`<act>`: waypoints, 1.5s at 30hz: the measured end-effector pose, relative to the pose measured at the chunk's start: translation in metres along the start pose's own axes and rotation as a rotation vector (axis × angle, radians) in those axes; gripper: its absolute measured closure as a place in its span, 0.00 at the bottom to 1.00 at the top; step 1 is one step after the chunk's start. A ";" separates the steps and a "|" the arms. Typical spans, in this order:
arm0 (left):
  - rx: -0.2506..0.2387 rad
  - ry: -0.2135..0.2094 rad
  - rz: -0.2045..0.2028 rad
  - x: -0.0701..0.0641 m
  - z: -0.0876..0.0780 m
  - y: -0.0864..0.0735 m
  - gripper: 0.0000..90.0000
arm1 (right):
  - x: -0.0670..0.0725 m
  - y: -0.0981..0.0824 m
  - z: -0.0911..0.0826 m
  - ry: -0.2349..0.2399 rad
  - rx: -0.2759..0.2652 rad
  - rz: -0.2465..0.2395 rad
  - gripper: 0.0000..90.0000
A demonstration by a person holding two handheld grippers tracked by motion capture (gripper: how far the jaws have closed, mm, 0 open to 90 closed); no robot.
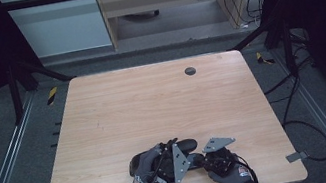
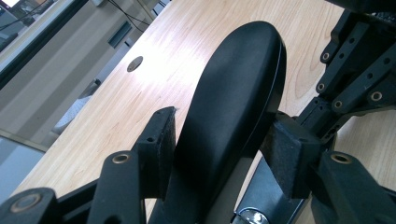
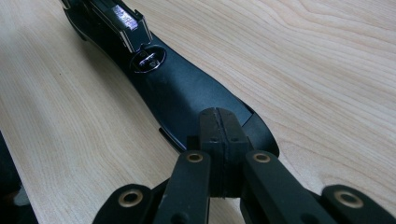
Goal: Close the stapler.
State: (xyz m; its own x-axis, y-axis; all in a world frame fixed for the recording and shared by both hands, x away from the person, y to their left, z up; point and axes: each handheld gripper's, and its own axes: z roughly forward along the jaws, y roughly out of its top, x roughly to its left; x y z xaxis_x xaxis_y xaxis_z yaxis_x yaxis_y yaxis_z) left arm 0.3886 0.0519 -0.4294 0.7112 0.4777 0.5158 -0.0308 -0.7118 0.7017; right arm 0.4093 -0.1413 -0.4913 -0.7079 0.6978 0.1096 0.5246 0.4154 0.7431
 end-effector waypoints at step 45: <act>0.038 -0.026 0.057 -0.013 0.013 -0.003 0.49 | 0.000 0.000 0.000 -0.003 -0.003 -0.009 1.00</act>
State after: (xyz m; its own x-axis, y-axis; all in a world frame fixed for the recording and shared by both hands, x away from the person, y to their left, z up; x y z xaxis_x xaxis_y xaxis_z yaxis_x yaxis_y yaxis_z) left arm 0.3885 0.0406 -0.4450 0.7270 0.4230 0.5409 -0.0452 -0.7565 0.6524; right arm 0.4090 -0.1410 -0.4916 -0.7114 0.6955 0.1011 0.5168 0.4202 0.7459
